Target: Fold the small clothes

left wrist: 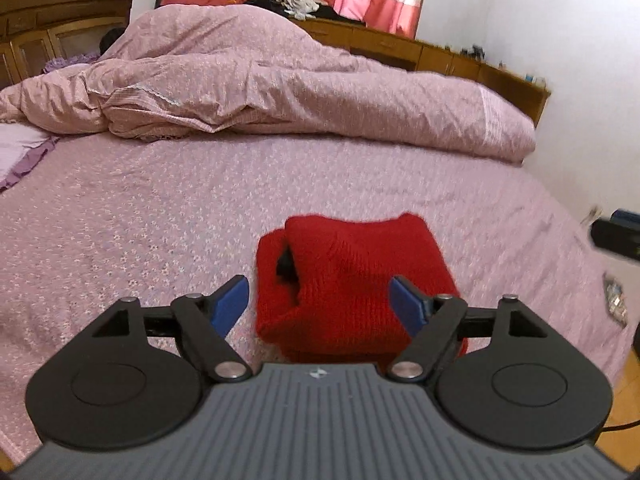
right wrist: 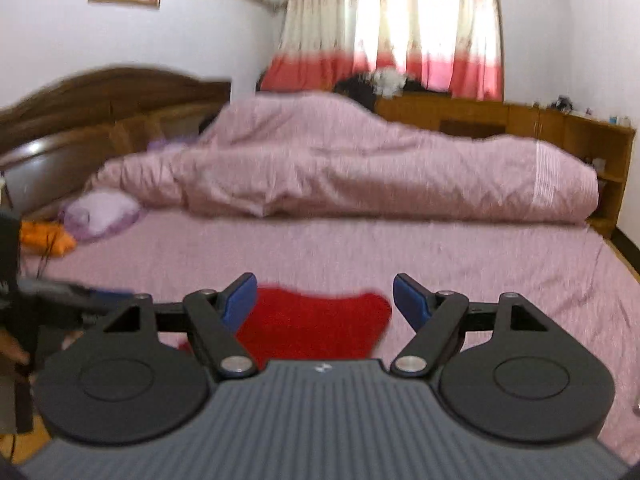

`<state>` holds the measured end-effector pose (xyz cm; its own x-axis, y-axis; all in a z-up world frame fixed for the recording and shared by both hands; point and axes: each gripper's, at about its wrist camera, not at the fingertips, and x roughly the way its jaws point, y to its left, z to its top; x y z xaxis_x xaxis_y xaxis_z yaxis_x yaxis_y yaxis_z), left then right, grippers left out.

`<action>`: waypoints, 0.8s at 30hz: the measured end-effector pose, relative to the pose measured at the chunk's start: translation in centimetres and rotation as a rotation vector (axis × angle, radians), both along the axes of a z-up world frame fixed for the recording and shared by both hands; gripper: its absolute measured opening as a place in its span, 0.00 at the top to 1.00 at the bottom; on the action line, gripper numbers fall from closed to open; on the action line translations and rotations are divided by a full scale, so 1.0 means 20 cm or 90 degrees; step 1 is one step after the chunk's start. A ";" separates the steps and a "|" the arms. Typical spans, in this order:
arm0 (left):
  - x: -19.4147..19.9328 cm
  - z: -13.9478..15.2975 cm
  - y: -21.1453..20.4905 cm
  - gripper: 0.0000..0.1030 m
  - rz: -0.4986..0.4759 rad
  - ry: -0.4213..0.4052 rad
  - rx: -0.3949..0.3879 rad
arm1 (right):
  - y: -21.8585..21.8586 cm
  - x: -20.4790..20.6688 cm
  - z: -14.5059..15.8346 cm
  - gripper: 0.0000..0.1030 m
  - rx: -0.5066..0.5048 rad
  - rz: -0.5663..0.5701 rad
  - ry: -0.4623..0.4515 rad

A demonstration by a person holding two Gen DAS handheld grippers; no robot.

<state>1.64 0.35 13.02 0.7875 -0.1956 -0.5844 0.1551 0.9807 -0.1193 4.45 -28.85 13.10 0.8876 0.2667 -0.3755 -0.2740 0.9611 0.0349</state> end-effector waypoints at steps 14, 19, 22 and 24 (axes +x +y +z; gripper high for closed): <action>0.10 -0.40 -0.09 0.21 0.036 0.097 0.070 | 0.22 0.19 -0.54 0.27 -0.007 -0.057 0.159; 0.14 -0.46 -0.10 0.21 0.039 0.113 0.077 | 0.24 0.22 -0.59 0.27 0.001 -0.059 0.187; 0.16 -0.48 -0.11 0.21 0.036 0.123 0.079 | 0.24 0.24 -0.59 0.27 0.008 -0.065 0.188; 0.16 -0.49 -0.12 0.21 0.033 0.124 0.079 | 0.24 0.24 -0.59 0.27 0.012 -0.069 0.188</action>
<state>4.92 -2.00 3.21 0.6647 -0.0751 -0.7433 0.0898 0.9958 -0.0204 9.31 -24.00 1.22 0.7649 0.1864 -0.6166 -0.1460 0.9825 0.1160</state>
